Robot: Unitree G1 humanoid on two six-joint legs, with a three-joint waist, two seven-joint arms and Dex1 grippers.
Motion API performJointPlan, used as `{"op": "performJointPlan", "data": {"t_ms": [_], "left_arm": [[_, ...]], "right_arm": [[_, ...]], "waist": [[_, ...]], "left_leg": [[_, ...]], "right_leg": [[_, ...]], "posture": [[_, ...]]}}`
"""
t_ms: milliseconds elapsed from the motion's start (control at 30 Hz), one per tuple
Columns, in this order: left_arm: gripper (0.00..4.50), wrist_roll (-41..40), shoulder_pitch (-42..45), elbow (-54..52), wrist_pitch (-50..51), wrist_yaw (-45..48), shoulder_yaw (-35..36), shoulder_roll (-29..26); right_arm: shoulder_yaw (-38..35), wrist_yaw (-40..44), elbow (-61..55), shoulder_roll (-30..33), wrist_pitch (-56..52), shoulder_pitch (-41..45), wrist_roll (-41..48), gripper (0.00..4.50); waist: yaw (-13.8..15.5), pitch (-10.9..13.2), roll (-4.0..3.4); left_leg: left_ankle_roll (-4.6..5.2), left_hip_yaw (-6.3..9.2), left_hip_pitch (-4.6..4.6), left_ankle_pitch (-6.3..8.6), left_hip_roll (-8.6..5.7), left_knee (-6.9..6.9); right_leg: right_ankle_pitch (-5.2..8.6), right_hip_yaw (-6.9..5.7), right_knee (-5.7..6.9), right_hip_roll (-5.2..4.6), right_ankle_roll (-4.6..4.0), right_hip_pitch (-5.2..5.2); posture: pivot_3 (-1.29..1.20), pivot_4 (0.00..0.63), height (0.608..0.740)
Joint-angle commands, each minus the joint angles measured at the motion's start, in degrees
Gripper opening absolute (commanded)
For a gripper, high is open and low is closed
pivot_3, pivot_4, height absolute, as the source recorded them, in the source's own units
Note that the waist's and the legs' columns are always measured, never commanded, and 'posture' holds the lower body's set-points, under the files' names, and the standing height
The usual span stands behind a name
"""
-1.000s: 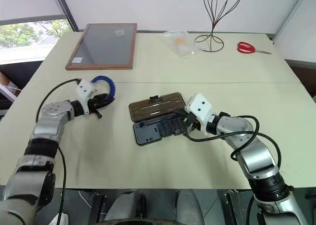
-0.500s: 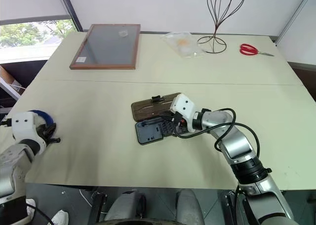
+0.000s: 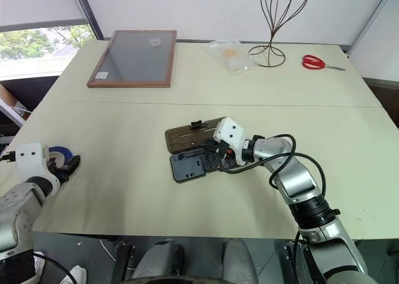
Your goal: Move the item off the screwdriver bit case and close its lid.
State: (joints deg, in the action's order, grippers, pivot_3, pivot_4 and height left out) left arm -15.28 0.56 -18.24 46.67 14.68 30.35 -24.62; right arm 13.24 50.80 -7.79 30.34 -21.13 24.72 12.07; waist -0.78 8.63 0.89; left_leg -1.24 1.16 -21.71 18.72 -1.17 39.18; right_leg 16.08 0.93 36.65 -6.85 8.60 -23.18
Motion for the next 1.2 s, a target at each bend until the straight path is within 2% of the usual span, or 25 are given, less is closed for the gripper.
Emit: {"op": "performJointPlan", "data": {"t_ms": [33, 300, 500, 600, 733, 833, 867, 1033, 1200], "left_arm": [[4.44, 0.6, 0.8, -1.5, -3.7, 0.2, -0.8, -1.9], [4.44, -1.3, 10.2, -5.0, -4.3, 0.1, -3.9, -4.2], [4.44, -4.5, 18.3, -4.8, -4.1, 5.5, -12.8, -4.0], [4.5, -5.0, 19.5, -3.4, -6.7, 9.6, -18.3, -3.7], [4.5, -3.6, 20.4, 1.0, -11.4, 12.6, -23.8, -2.5], [4.5, -3.0, 20.8, 2.8, -13.4, 13.3, -25.3, -2.0], [4.5, -2.6, 20.9, 3.6, -14.1, 13.5, -26.0, -2.0], [4.5, -2.0, 21.6, 6.3, -16.1, 13.6, -27.0, -0.9], [4.5, -1.3, 21.7, 7.1, -17.0, 13.6, -27.4, -0.6]], "right_arm": [[-1.5, -0.4, -2.8, 0.5, -0.5, -0.2, 0.4, 0.0], [-4.2, -2.2, -4.1, 1.8, -2.4, -0.5, 0.9, 0.0], [-7.0, -5.8, -1.0, 0.2, -5.1, 4.1, 1.3, 0.0], [-8.0, -7.0, 1.2, -0.8, -6.7, 6.9, 1.7, 0.87], [-7.4, -9.6, 5.8, -2.7, -6.9, 10.6, -0.2, 2.83], [-7.2, -10.7, 8.3, -3.6, -6.4, 11.9, -1.3, 4.32], [-7.2, -11.7, 9.4, -4.4, -7.0, 12.7, -1.6, 4.45], [-6.7, -20.3, 13.2, -8.7, -12.5, 16.5, -5.4, 4.45], [-4.3, -24.1, 16.2, -8.9, -20.8, 18.1, -9.6, 4.45]], "waist": [[0.0, 0.0, 0.0], [0.1, 0.0, 0.0], [-0.1, 0.0, 0.0], [-0.3, 0.0, -0.02], [-0.3, 0.1, -0.05], [-0.2, 0.1, -0.05], [-0.2, 0.1, -0.05], [-0.3, 0.1, -0.07], [-0.2, 0.1, -0.07]], "left_leg": [[0.0, 0.0, -0.01, 0.0, 0.0, 0.0], [-0.01, 0.01, -0.04, 0.0, -0.01, -0.01], [-0.05, 0.01, -0.08, -0.03, -0.11, -0.01], [-0.07, -0.01, -0.07, -0.04, -0.13, -0.05], [-0.08, -0.02, -0.09, -0.04, -0.13, -0.07], [-0.1, -0.03, -0.1, -0.06, -0.14, -0.06], [-0.1, -0.03, -0.11, -0.06, -0.15, -0.06], [-0.11, -0.03, -0.17, -0.06, -0.14, -0.07], [-0.11, -0.01, -0.25, -0.07, -0.16, -0.06]], "right_leg": [[0.0, 0.0, -0.01, 0.0, 0.0, 0.0], [0.0, 0.0, -0.07, -0.02, -0.01, -0.01], [0.0, -0.01, -0.11, -0.01, 0.0, 0.0], [-0.01, -0.01, -0.11, 0.01, 0.0, -0.03], [0.0, -0.02, -0.11, 0.03, 0.0, -0.06], [0.0, -0.02, -0.13, 0.04, 0.0, -0.05], [0.0, -0.02, -0.13, 0.04, 0.0, -0.05], [-0.01, -0.02, -0.16, 0.04, 0.0, -0.11], [-0.01, -0.03, -0.16, 0.04, 0.01, -0.16]], "posture": [[0.0, 0.15, 0.74], [0.0, 0.15, 0.74], [0.0, 0.15, 0.74], [0.0, 0.15, 0.74], [0.0, 0.15, 0.74], [0.0, 0.15, 0.74], [0.0, 0.15, 0.74], [0.0, 0.15, 0.74], [0.0, 0.15, 0.74]]}}
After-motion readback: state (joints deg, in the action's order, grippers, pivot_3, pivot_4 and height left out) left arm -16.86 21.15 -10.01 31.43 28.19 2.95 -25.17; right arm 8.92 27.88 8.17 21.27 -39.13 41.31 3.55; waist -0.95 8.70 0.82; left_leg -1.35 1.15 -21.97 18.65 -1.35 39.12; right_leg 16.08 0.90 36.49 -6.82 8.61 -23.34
